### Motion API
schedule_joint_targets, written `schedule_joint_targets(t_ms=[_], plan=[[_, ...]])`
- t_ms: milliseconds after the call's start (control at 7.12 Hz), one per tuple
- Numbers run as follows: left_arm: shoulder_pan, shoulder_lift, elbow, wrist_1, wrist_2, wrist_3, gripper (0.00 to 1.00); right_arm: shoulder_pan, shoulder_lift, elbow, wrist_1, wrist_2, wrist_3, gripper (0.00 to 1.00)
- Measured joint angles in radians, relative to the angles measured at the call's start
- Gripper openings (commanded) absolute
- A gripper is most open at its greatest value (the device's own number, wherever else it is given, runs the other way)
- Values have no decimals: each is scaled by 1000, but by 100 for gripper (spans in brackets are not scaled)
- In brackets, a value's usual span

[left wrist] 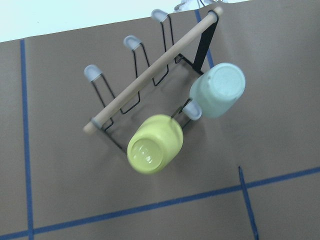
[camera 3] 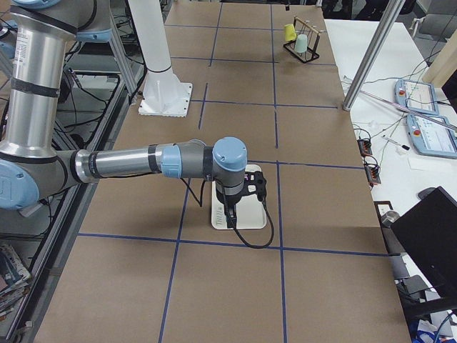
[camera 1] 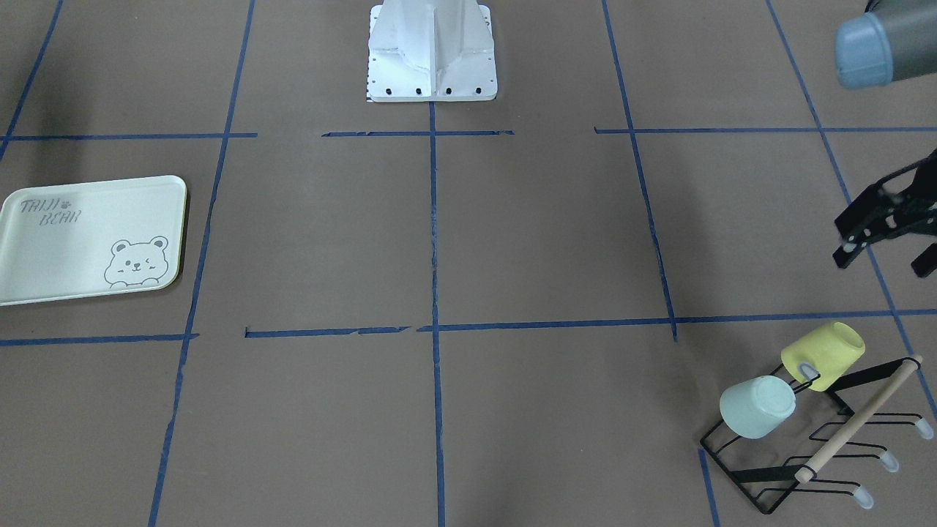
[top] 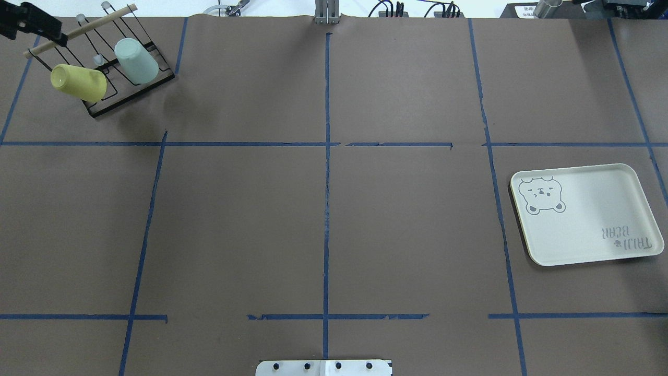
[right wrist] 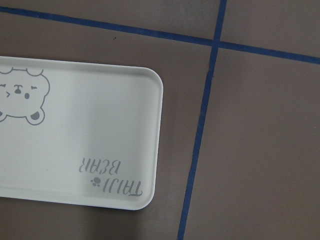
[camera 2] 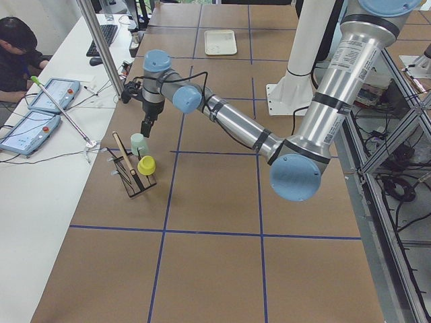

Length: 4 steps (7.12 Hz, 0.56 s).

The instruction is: Left arm grabs green cup and hands to right arm on tray

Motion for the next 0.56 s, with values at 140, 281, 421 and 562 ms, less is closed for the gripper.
schedule_joint_targets(t_ms=[140, 281, 421, 562], plan=[[26, -70, 94, -25, 57, -24, 100, 0, 0, 0, 0, 0, 0, 100], [54, -112, 184, -91, 106, -59, 100, 0, 0, 0, 0, 0, 0, 100], [83, -139, 266, -171, 142, -101, 100, 0, 0, 0, 0, 0, 0, 100], [112, -154, 323, -230, 166, -126, 100, 0, 0, 0, 0, 0, 0, 100]])
